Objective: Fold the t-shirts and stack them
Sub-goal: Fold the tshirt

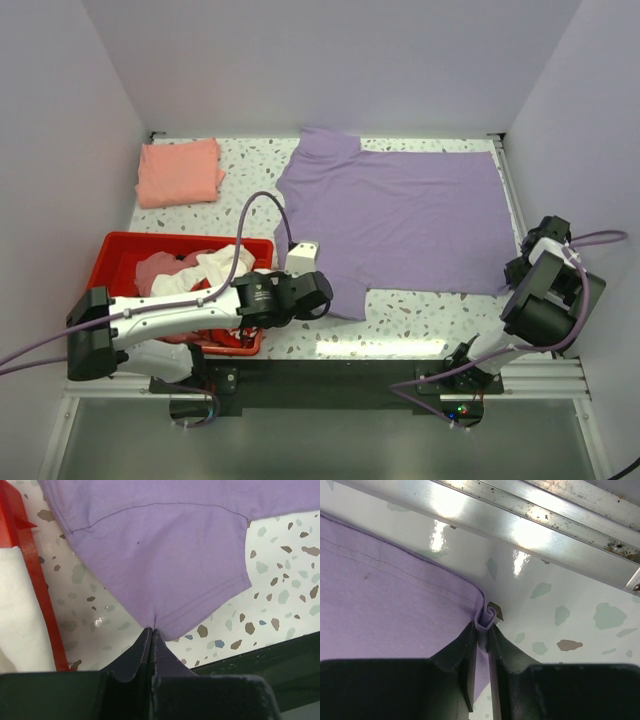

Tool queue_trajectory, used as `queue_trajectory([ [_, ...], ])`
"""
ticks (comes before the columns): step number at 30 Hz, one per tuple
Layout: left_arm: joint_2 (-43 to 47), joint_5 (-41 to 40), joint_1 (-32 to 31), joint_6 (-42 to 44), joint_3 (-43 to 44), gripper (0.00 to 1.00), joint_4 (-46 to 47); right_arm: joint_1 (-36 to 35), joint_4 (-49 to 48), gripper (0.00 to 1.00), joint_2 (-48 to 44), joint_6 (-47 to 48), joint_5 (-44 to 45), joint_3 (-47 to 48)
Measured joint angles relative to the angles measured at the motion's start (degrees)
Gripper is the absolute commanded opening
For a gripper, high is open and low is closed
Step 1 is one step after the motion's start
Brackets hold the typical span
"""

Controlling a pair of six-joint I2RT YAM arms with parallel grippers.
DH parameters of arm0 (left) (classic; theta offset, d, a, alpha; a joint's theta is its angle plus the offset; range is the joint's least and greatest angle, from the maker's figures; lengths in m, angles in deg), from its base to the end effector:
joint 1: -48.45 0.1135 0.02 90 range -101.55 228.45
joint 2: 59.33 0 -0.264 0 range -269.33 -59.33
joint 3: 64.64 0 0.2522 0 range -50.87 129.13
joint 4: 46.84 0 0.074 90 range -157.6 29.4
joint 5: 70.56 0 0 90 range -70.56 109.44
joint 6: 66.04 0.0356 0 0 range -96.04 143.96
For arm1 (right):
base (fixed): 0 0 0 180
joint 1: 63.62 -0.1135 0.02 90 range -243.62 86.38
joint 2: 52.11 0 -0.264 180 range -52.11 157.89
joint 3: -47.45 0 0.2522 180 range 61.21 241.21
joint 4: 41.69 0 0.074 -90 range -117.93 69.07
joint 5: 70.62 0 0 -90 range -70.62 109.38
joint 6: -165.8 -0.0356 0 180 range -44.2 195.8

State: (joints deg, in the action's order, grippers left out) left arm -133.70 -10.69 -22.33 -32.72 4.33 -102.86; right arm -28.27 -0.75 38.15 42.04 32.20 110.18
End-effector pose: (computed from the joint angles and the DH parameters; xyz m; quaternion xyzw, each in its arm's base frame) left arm 0.0992 -0.2303 0.2520 0.0512 0.9366 -0.1023 0.3314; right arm 0.2277 -0.1712 0.1598 0.5709 0.7922 -0.1122 0.1841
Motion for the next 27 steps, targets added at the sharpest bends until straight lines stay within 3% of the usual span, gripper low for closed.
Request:
queue_trajectory([
  [9, 4.35, 1.18, -4.22, -5.01, -0.87, 0.0, -5.33, -0.04, 2.84, 0.1, -1.44, 0.85, 1.75, 0.04],
  [20, 4.94, 1.97, -12.92, -13.33, -2.6, 0.0, -9.64, 0.02, 5.7, 0.11, -9.05, 2.97, 4.5, -1.29],
  [27, 4.96, 0.85, -14.1, -15.39, -2.6, 0.0, -9.84, 0.02, 6.12, 0.12, -9.88, 3.48, 4.42, -1.97],
])
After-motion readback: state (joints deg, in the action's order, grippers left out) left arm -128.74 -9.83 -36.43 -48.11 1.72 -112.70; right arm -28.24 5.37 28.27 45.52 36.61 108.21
